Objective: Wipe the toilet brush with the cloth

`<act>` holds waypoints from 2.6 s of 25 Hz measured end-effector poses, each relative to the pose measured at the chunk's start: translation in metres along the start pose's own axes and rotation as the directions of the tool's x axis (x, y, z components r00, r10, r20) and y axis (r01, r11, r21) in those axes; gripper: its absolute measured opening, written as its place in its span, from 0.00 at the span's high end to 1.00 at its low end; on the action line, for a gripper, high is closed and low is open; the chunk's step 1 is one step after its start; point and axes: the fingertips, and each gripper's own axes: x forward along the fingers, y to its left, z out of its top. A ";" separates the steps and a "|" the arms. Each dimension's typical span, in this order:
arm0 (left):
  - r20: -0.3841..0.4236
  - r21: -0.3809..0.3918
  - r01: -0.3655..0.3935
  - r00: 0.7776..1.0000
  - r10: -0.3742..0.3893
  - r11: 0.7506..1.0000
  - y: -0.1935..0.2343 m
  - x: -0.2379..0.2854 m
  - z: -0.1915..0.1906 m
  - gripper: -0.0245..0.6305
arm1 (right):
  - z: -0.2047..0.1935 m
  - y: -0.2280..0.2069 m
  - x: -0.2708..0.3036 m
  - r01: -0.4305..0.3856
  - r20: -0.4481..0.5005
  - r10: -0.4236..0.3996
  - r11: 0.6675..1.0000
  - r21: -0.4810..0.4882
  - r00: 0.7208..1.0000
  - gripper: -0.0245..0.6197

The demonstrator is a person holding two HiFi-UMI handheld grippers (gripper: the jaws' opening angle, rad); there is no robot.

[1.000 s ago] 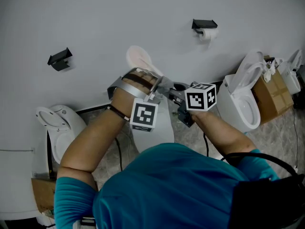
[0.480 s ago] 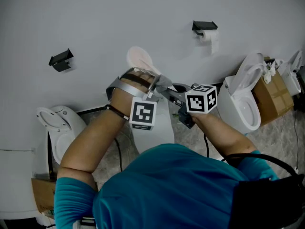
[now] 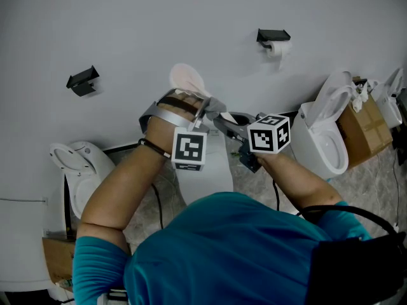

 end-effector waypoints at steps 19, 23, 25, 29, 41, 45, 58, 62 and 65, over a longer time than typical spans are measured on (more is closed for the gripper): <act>-0.070 -0.044 0.016 0.997 -0.019 0.999 0.006 -0.001 -0.029 0.91 | 0.000 0.010 -0.003 0.001 -0.010 -0.002 0.998 -0.068 1.000 0.86; -0.085 -0.066 0.030 0.996 -0.035 0.997 0.002 -0.003 -0.033 0.91 | -0.005 0.011 -0.005 0.023 -0.021 -0.025 0.992 -0.125 0.999 0.86; -0.093 -0.075 0.038 0.995 -0.045 0.996 0.000 -0.003 -0.035 0.91 | -0.008 0.011 -0.006 0.030 -0.027 -0.035 0.988 -0.151 0.999 0.86; -0.107 -0.094 0.066 0.991 -0.075 0.993 -0.001 0.001 -0.043 0.91 | -0.009 0.008 -0.005 0.047 -0.042 -0.056 0.978 -0.203 0.998 0.86; -0.111 -0.156 0.108 0.986 -0.126 0.982 -0.002 0.001 -0.054 0.91 | -0.012 0.006 -0.010 0.055 -0.051 -0.073 0.954 -0.294 0.996 0.86; -0.105 -0.192 0.120 0.984 -0.142 0.974 0.000 0.000 -0.060 0.91 | -0.011 0.007 -0.011 0.069 -0.056 -0.094 0.936 -0.345 0.994 0.86; -0.159 -0.308 0.097 0.975 -0.152 0.946 0.014 -0.003 -0.094 0.91 | -0.019 0.009 -0.016 0.068 -0.071 -0.106 0.908 -0.414 0.992 0.86; -0.176 -0.315 0.088 0.973 -0.149 0.945 0.016 -0.003 -0.102 0.91 | -0.022 0.010 -0.018 0.059 -0.075 -0.099 0.906 -0.419 0.992 0.86; -0.197 -0.319 0.076 0.970 -0.144 0.945 0.019 -0.004 -0.112 0.91 | -0.025 0.011 -0.019 0.050 -0.079 -0.091 0.904 -0.424 0.993 0.86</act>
